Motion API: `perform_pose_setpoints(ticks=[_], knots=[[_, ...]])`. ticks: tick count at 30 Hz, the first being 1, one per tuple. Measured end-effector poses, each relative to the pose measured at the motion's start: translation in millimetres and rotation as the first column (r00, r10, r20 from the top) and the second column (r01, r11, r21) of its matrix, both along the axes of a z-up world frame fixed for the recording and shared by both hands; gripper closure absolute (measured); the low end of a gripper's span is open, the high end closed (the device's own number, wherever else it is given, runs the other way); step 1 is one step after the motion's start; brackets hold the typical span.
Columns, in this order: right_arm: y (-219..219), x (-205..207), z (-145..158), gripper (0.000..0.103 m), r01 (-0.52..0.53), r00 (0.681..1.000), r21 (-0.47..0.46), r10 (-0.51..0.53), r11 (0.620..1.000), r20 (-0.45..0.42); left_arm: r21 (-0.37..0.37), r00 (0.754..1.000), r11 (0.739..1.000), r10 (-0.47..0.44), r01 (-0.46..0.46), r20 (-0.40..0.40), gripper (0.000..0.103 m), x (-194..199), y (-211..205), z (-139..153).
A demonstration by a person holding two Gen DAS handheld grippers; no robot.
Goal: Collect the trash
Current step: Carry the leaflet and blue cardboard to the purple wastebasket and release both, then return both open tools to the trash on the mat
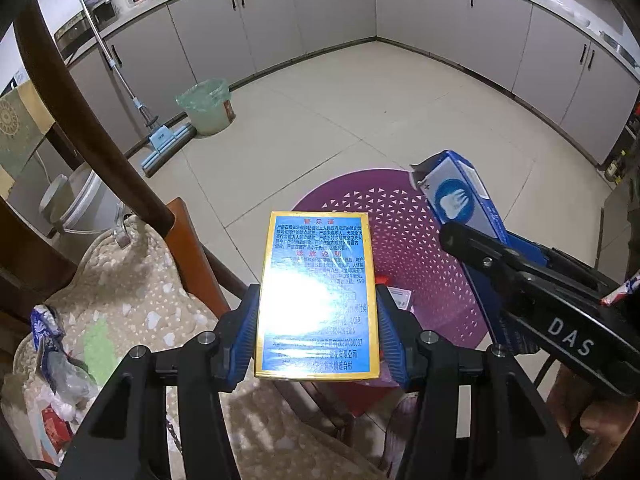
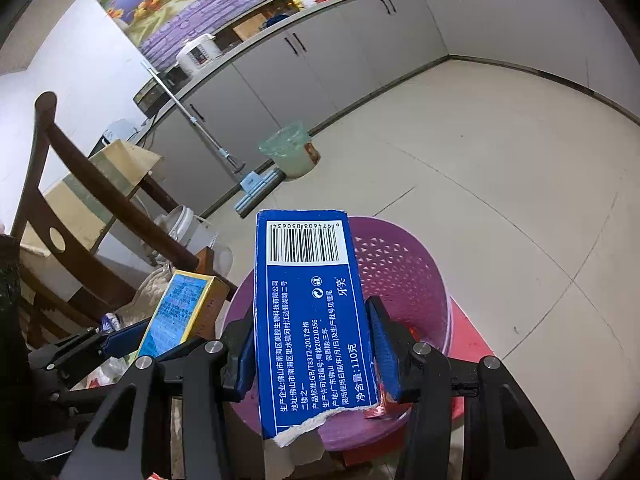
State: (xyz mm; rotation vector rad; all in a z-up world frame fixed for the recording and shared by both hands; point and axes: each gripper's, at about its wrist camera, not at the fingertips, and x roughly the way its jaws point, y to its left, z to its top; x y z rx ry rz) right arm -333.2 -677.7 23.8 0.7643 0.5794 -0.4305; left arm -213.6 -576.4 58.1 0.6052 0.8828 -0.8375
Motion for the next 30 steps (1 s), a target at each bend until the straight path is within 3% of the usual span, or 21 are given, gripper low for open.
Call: perform_pose_setpoints(ticks=[8,11,13,21,30], knots=[[0.7,3.5,0.7,0.044,0.021,1.0,-0.003,-0.021,1.0,0.0,-0.027,1.0,1.0,-0.005,0.004,-0.031,0.049,1.1,0.7,1.4],[2.6,4.1,3.5,0.035,0.033,0.999,-0.019,-0.033,0.999,0.004,-0.056,0.999,0.998,-0.011,0.009,-0.043,0.041,0.7,4.3,6.0],[2.8,3.9,4.1,0.035,0.038,0.999,-0.026,-0.038,0.999,0.002,-0.071,0.999,0.997,-0.016,0.013,-0.042,0.035,-0.7,6.2,8.9],[-0.5,-2.1,8.0,0.033,0.072,0.997,-0.026,-0.072,0.997,0.024,-0.108,0.998,0.994,-0.001,-0.005,-0.06,0.035,-1.2,21.4,21.2],[11.4,12.1,12.8,0.033,0.037,0.999,-0.038,-0.036,0.999,0.021,-0.079,0.993,0.991,0.105,-0.109,-0.056,0.035,13.7,92.2,29.7]])
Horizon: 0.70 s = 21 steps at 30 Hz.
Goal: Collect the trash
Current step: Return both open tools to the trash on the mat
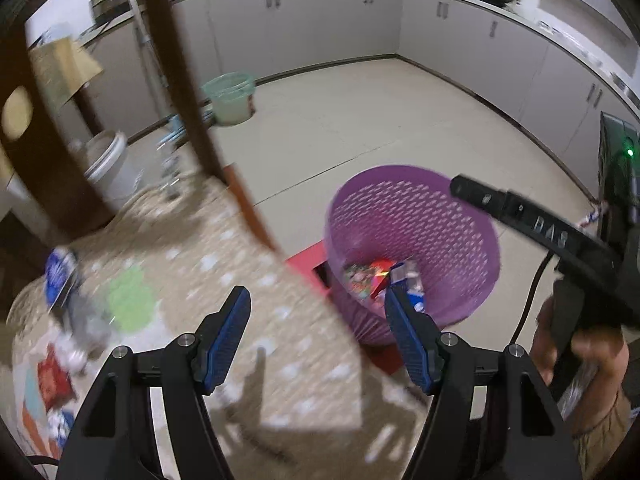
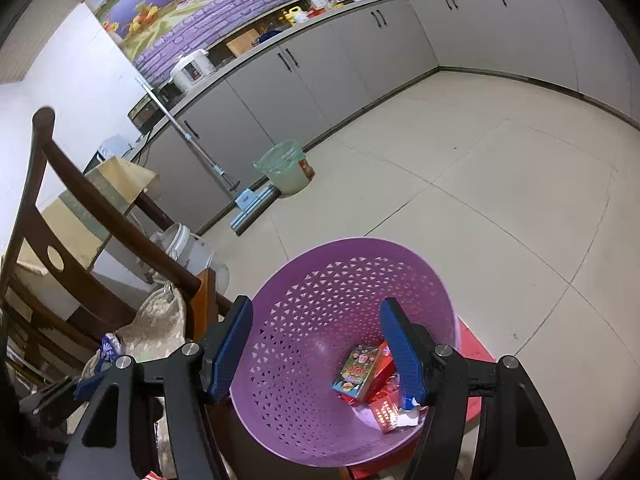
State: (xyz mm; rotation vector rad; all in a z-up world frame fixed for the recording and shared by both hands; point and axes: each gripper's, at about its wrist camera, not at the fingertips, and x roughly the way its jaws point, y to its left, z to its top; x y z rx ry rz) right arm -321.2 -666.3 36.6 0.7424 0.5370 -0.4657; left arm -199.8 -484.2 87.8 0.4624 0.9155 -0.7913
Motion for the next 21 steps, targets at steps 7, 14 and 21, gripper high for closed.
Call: perform_pose_setpoints(ticks=[7,14,21], knots=[[26.8,23.6,1.9,0.033,-0.072,0.997,-0.04,0.071,0.997,-0.023,-0.001,0.982,0.982,0.188,-0.188,-0.023,0.035,36.5,90.7,21.1],[64.1,51.6,1.8,0.033,-0.146,0.988,-0.066,0.142,0.987,-0.062,-0.018,0.91,0.91,0.414,-0.414,-0.006,0.034,61.8,205.0,22.9],[103.2,75.9,4.7,0.032,-0.235,0.97,-0.11,0.224,0.966,-0.099,-0.005,0.803,0.803,0.596,-0.596,0.004,0.033,83.7,298.6,20.8]])
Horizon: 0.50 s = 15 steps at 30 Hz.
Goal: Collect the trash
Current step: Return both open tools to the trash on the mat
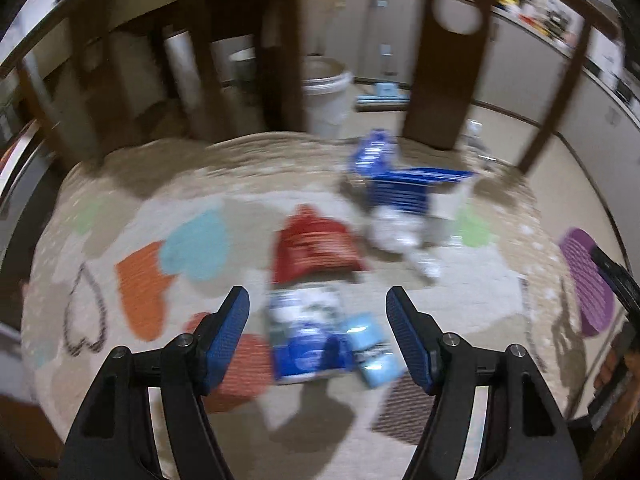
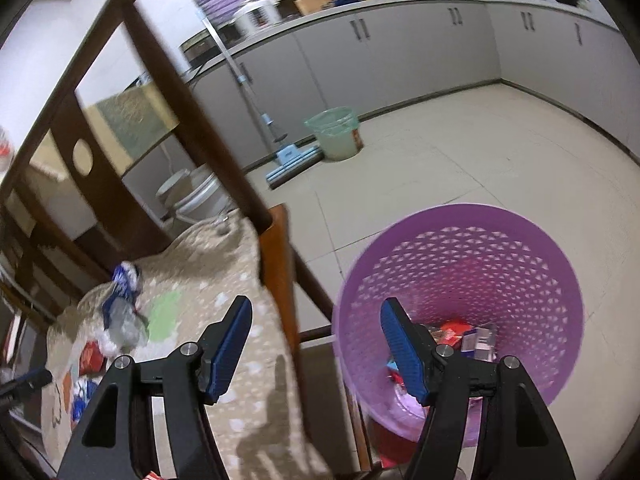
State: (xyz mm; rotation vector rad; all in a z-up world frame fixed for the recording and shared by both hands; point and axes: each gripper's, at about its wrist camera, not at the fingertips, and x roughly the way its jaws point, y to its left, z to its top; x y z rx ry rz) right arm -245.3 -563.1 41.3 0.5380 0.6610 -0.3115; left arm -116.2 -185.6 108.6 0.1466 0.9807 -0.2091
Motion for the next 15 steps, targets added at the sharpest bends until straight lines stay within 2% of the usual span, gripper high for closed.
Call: perform_pose_setpoints(ticks=[5,15], knots=[[26.6,11.4,1.0,0.031,-0.065,0.998,-0.016,0.065,0.998,-0.002,0.029,0.998,0.998,0.057,-0.057,-0.01,0.031,15.0,24.5,-11.6],[55.6,32.0,-3.5,0.031,-0.163,0.987,-0.027,0.163,0.986,-0.017,0.033,0.998,0.999,-0.018,0.021,-0.065,0.031,66.8,-9.7,-47.8]])
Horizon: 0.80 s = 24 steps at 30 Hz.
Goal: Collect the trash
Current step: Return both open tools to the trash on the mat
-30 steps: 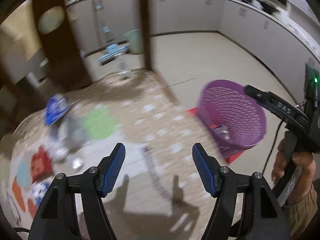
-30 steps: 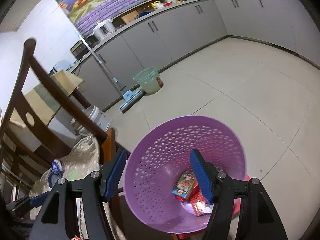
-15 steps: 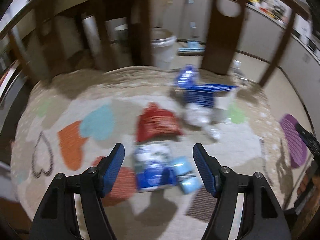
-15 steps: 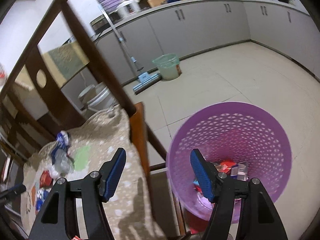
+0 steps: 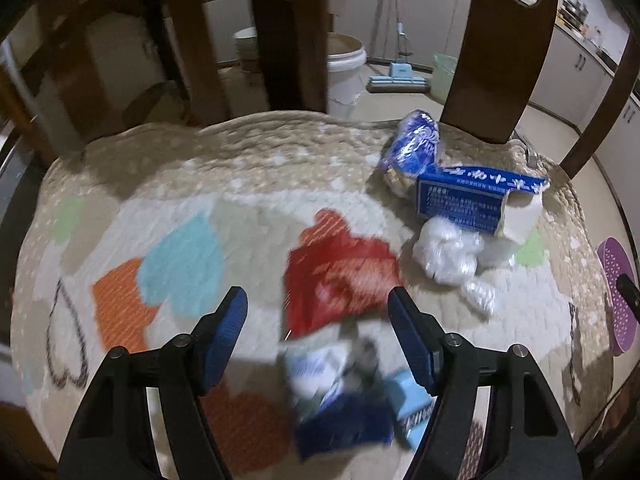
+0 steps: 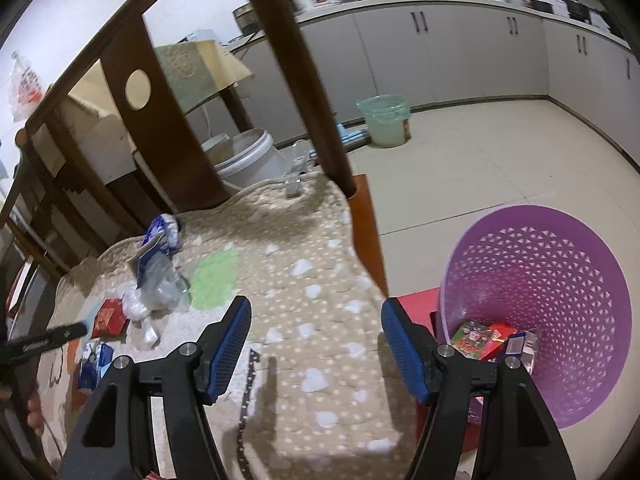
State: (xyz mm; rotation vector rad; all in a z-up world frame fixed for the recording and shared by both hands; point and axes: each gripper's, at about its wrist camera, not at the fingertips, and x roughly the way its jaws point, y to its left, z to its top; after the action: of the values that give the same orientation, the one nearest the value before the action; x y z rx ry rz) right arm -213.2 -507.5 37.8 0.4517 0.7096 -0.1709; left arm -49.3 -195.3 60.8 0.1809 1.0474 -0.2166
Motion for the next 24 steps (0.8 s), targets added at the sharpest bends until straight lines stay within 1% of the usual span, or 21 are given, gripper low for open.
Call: perform_pose_setpoints(ticks=[2,3,4,6,8,9,10,11,13,15,18,21,24], knots=[[1.4,2.3,-0.8,0.031,-0.01,1.0,0.003,0.01,1.0,-0.002,0.032,1.0,0.999,-0.02,0.019,0.003,0.031,11.8,-10.0,-5.4],[1.8,3.3,-0.5,0.031,-0.013,1.0,0.003,0.013,1.0,-0.003,0.047,1.0,0.998,-0.029,0.029,0.004,0.029,15.5,-13.8,-8.5],[2.2,4.1,-0.7,0.031,-0.015,1.0,0.002,0.016,1.0,-0.003,0.057,0.999,0.998,-0.04,0.04,0.004,0.025,19.8,-17.5,-11.7],[2.2,5.5,-1.3,0.031,-0.018,1.0,0.002,0.018,1.0,-0.005,0.071,0.998,0.996,-0.054,0.055,-0.01,0.024,26.8,-23.2,-19.2],[2.2,6.8,-2.4,0.031,-0.021,1.0,0.005,0.021,1.0,-0.008,0.071,0.997,0.995,-0.066,0.069,-0.046,0.024,29.1,-25.4,-26.8],[2.3,7.6,-2.5,0.031,-0.022,1.0,0.006,0.022,1.0,-0.01,0.065,0.995,0.994,-0.08,0.084,-0.06,0.03,28.4,-26.3,-29.4],[2.7,8.7,-3.1,0.031,-0.024,1.0,0.005,0.024,1.0,-0.013,0.052,0.993,0.994,-0.095,0.099,-0.069,0.047,26.8,-26.9,-30.6],[3.2,9.5,-3.5,0.031,-0.026,1.0,0.005,0.026,1.0,-0.014,0.034,0.991,0.994,-0.102,0.105,-0.082,0.055,25.3,-26.8,-31.1],[5.0,12.2,-4.6,0.031,-0.03,0.999,0.001,0.03,1.0,-0.019,0.026,0.994,0.996,-0.083,0.085,-0.077,0.061,21.9,-25.7,-27.3],[7.7,15.6,-6.0,0.031,-0.038,0.999,-0.003,0.038,0.999,-0.026,0.018,0.995,0.997,-0.076,0.078,-0.066,0.062,18.2,-24.3,-21.8],[13.1,19.5,-7.9,0.031,-0.053,0.998,-0.01,0.053,0.999,-0.034,-0.034,0.997,0.998,-0.059,0.057,-0.05,0.063,9.7,-16.0,-5.4],[18.0,22.1,-9.8,0.031,-0.066,0.997,-0.015,0.065,0.998,-0.04,-0.087,0.999,0.996,-0.039,0.038,-0.009,0.062,-5.1,-2.4,19.6],[22.3,23.4,-13.8,0.031,-0.069,0.997,-0.016,0.068,0.997,-0.046,-0.129,1.0,0.991,-0.019,0.021,0.019,0.062,-21.5,13.0,37.1]])
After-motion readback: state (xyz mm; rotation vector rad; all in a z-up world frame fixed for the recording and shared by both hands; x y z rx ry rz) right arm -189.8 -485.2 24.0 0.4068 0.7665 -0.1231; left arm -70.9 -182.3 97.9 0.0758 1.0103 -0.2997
